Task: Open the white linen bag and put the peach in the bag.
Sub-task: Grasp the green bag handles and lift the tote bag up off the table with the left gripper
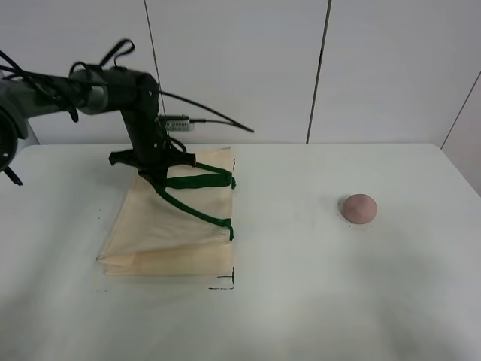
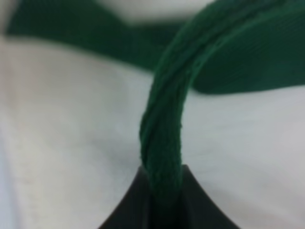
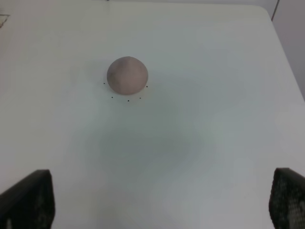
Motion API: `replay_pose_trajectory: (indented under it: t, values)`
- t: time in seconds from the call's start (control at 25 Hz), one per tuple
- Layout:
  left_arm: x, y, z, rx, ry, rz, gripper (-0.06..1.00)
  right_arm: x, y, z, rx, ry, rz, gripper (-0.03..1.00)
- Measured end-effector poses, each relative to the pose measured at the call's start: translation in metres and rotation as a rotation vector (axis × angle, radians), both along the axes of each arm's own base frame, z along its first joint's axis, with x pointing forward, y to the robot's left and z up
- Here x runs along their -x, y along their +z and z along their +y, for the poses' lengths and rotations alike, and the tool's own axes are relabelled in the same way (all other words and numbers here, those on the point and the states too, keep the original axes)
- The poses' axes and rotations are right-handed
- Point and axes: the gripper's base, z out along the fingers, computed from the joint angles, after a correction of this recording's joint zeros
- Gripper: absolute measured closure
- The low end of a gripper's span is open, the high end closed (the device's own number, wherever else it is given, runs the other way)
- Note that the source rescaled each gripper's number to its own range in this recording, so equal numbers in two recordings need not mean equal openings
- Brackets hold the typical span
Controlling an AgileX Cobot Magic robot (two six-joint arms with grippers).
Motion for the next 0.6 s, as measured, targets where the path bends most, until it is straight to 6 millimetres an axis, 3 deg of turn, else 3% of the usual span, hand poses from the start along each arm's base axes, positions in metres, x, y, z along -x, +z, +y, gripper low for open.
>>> replay_pose_trajectory:
  t: [0.2,0.32,0.44,0.6]
  values:
    - [0.008,0.104,0.003,0.033,-0.064,-0.187,0.94,0.000,0.000,0.000,0.000,0.000,0.000,-0.03]
    - [0.017,0.144,0.006,0.037,-0.096,-0.250,0.94,0.000,0.000,0.000,0.000,0.000,0.000,-0.03]
    - [0.020,0.169,0.007,0.052,-0.126,-0.323,0.94,0.000,0.000,0.000,0.000,0.000,0.000,-0.03]
    - [0.026,0.179,0.004,0.095,-0.157,-0.338,0.94,0.000,0.000,0.000,0.000,0.000,0.002,-0.03]
